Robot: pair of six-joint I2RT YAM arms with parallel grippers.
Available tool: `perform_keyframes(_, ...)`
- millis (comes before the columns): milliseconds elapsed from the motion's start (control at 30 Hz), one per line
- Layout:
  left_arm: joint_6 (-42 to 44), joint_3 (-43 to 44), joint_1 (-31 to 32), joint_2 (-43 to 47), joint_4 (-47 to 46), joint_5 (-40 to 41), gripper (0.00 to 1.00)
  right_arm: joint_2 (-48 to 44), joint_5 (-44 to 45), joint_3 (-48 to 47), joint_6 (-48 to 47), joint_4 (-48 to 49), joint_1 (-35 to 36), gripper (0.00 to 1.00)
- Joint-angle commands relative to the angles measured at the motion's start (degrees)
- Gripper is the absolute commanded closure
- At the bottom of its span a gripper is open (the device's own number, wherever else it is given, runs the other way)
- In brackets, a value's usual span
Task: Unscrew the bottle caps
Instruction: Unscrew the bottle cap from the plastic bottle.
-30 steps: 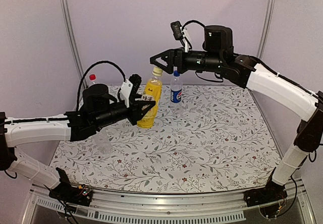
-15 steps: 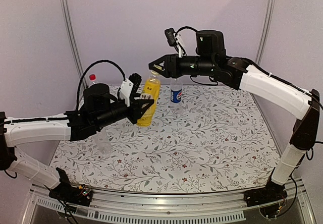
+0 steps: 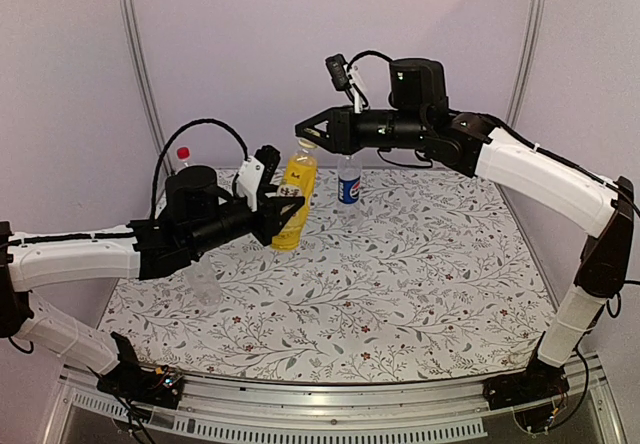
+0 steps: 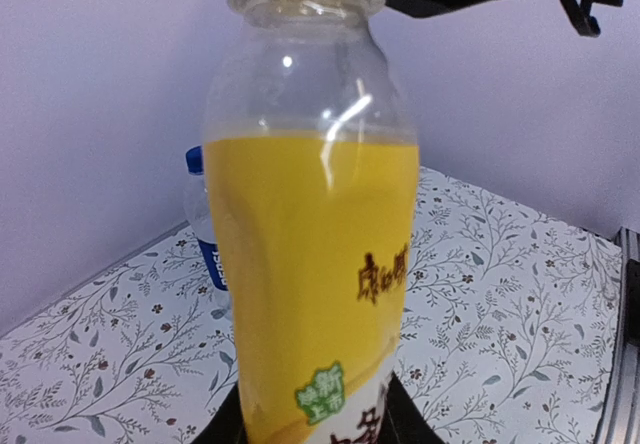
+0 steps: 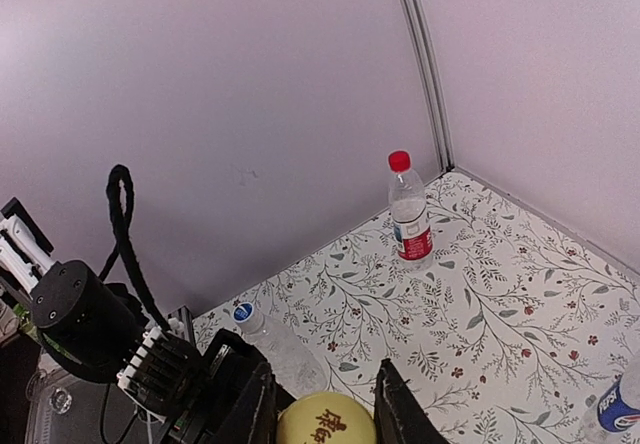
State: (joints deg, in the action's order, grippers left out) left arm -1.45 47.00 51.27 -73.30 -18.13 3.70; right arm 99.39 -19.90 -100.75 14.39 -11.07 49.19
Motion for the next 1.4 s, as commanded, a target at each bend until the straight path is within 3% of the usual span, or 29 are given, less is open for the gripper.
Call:
perform_keyframes(0, 1.33, 0.16, 0.55, 1.12, -2.43, -3.07, 0.72, -2.1, -6.58, 1.43, -4.92, 2.03, -0.4, 0.97)
perform_keyframes(167, 1.37, -1.87, -1.09, 3.05, -7.61, -23.33, 0.69, -4.26, -25.72, 4.27, -17.45, 1.9, -3.8, 0.95)
perform_keyframes(300, -1.17, -3.25, -2.72, 2.58, -13.37, -41.39, 0.68, -4.95, -33.69, 3.05, -27.43, -3.84, -4.0, 0.95)
perform_keyframes(433, -4.81, -3.06, -3.92, 0.76, -16.16, -49.11, 0.68, -3.83, -39.12, 0.81, -32.46, -9.93, -4.57, 0.95)
perform_keyframes(1100, -8.07, -2.85, -5.25, -1.83, -18.83, -54.53, 0.69, -3.75, -48.81, 0.49, -34.33, -11.2, -5.74, 0.94)
perform_keyframes(1367, -7.46, -2.88, -5.29, -1.37, -18.17, -52.17, 0.7, -3.27, -45.59, 0.51, -33.55, -11.66, -5.77, 0.92)
